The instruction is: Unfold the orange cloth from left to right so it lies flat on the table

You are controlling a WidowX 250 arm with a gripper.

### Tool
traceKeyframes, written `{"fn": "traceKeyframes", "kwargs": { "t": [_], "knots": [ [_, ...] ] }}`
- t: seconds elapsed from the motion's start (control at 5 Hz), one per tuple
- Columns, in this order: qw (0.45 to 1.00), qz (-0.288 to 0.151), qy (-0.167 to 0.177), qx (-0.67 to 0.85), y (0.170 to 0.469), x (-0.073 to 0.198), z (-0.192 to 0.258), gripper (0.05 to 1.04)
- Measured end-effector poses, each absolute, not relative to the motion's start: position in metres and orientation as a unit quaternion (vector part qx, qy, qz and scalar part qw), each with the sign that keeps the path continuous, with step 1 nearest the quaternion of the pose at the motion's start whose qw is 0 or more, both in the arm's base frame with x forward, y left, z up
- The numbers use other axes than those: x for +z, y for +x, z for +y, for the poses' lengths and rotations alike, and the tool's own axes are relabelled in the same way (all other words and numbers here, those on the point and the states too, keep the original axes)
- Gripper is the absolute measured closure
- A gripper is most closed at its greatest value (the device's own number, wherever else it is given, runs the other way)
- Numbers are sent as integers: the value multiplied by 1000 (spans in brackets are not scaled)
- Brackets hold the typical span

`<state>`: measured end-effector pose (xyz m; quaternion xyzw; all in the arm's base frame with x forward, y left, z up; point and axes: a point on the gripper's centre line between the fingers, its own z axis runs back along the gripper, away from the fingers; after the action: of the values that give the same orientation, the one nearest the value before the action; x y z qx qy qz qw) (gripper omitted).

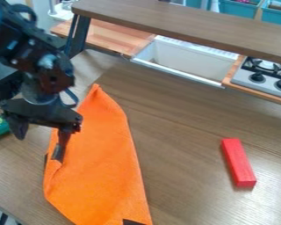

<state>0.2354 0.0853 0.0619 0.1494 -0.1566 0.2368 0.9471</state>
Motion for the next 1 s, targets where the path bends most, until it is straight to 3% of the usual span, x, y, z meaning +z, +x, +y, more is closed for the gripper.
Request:
{"fn": "traceKeyframes", "kwargs": {
  "t": [0.4,1.0],
  "knots": [
    [937,-129,201,255,247,47,92,85],
    [942,-101,208,241,257,24,94,85]
  ]
}}
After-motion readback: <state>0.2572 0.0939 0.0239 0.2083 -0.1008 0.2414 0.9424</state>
